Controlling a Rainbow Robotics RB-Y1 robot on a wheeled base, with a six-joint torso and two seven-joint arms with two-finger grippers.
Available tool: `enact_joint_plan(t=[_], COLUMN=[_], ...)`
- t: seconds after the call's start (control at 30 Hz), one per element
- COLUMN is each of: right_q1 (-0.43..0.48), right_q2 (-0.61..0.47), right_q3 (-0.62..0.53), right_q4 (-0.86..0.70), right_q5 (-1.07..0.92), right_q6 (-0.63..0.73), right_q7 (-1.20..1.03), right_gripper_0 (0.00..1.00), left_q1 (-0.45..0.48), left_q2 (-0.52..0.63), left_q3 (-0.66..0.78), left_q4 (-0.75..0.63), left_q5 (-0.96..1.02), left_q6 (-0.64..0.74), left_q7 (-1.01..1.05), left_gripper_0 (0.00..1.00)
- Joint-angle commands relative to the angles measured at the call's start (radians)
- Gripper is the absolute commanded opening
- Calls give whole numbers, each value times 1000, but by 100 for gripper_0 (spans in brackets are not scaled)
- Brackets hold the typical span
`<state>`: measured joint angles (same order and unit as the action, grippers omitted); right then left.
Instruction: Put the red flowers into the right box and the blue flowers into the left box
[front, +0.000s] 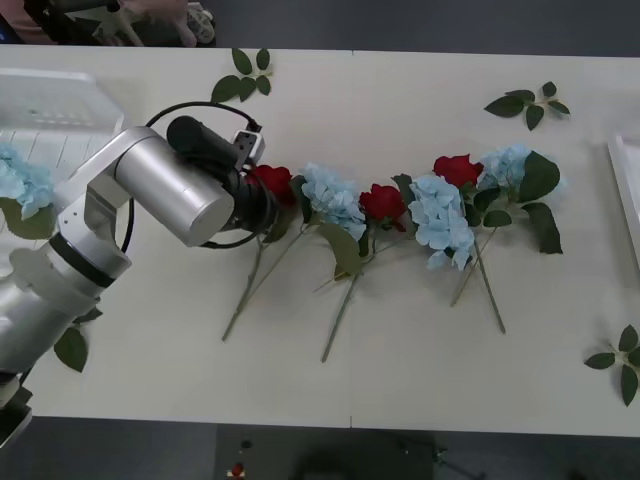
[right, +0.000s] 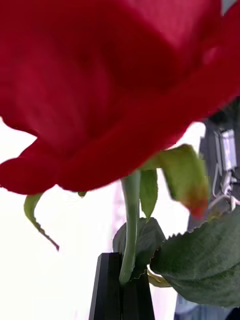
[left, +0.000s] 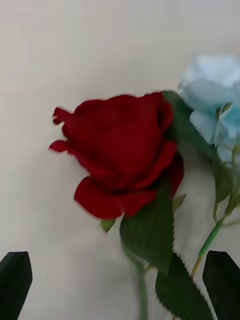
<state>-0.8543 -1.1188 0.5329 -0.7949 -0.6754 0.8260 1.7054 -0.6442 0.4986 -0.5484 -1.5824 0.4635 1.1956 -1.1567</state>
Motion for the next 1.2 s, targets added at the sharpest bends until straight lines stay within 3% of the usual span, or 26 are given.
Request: enact_joint_plan(t=[0.03, 0.27, 0.3, 0.33, 0.43, 0.53, 0.6, 0.73, 0.97, 1.1, 1.17, 1.2], right_q1=[-9, -9, -9, -9, -9, -9, -9, -9, -2, 21, 47, 63], right_q2=[31, 66, 68, 71, 76, 76, 76, 76, 74, 71, 60, 51], right_q3=[-28, 30, 47, 59, 68, 68, 68, 68, 65, 64, 64, 64], right_q4=[85, 132, 132, 132, 134, 140, 140, 125, -79, -228, -337, -403], right_q5=[46, 112, 120, 129, 140, 132, 108, 7, -317, -405, -421, -415], right_q6=[-56, -100, -105, -111, -114, -117, -119, -113, 93, 183, 219, 232], right_q7=[-53, -196, -222, -247, -277, -270, -265, -250, -279, -372, -438, -487], right_gripper_0=[0, 0, 8, 27, 61, 75, 78, 88, 94, 94, 95, 95], left_q1=[-34, -60, -69, -81, -104, -129, -135, -135, -135, -137, -135, -137], left_q2=[-25, -29, -29, -31, -34, -32, -32, -32, -45, -46, -48, -48], left_q3=[-2, -68, -82, -96, -128, -162, -173, -174, -174, -174, -176, -183], left_q4=[85, 197, 213, 226, 246, 263, 265, 266, 321, 337, 337, 337], left_q5=[-2, -9, -9, -9, -9, 1, 4, 7, 12, 17, 23, 26], left_q6=[-105, -189, -191, -191, -191, -191, -191, -191, -223, -231, -231, -231], left_q7=[-3, -17, -18, -18, -20, -18, -17, -17, -21, -26, -28, -28], left_gripper_0=[100, 100, 100, 98, 93, 89, 85, 58, 56, 56, 50, 39])
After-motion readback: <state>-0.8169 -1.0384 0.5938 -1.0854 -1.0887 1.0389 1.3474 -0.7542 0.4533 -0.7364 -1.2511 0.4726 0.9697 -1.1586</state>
